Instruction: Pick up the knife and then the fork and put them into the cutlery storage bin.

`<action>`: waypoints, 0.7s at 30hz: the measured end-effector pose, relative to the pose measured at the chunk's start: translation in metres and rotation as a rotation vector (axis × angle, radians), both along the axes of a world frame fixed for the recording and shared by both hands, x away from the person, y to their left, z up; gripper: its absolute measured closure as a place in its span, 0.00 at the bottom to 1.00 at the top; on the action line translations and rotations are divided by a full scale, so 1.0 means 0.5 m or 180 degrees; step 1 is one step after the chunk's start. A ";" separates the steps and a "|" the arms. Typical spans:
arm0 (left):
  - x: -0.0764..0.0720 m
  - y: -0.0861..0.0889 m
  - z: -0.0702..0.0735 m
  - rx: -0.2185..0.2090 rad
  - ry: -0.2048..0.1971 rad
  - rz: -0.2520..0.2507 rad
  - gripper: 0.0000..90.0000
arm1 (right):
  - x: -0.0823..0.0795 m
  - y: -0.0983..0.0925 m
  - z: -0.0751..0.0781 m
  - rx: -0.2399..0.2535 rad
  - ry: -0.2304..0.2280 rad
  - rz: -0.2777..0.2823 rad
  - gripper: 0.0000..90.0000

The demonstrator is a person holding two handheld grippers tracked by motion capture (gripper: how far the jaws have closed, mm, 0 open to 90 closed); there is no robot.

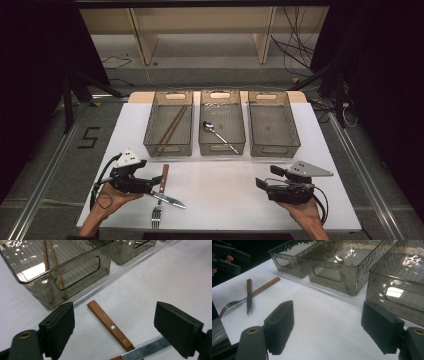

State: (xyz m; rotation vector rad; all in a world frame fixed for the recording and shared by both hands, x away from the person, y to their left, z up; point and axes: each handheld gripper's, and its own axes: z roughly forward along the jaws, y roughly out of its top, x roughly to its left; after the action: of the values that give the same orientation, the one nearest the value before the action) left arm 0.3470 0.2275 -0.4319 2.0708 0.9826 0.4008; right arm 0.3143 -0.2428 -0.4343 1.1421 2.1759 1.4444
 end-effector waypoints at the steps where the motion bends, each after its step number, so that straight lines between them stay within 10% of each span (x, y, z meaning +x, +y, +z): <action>1: 0.002 0.000 0.000 0.0013 0.0008 0.0003 0.19 | -0.001 -0.001 0.000 0.0004 0.0005 0.0002 0.30; 9: 0.016 0.004 0.010 0.0268 -0.0049 -0.0050 0.27 | -0.004 -0.005 0.001 0.0002 -0.0005 0.0005 0.30; 21: 0.028 0.017 -0.027 0.0756 0.0117 -0.0070 0.90 | -0.005 0.003 -0.004 -0.0033 0.0027 0.0049 0.30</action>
State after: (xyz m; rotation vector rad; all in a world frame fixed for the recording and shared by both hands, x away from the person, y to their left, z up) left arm 0.3609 0.2358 -0.4453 2.3072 0.9716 0.4898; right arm 0.3120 -0.2415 -0.4363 1.1326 2.1999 1.4356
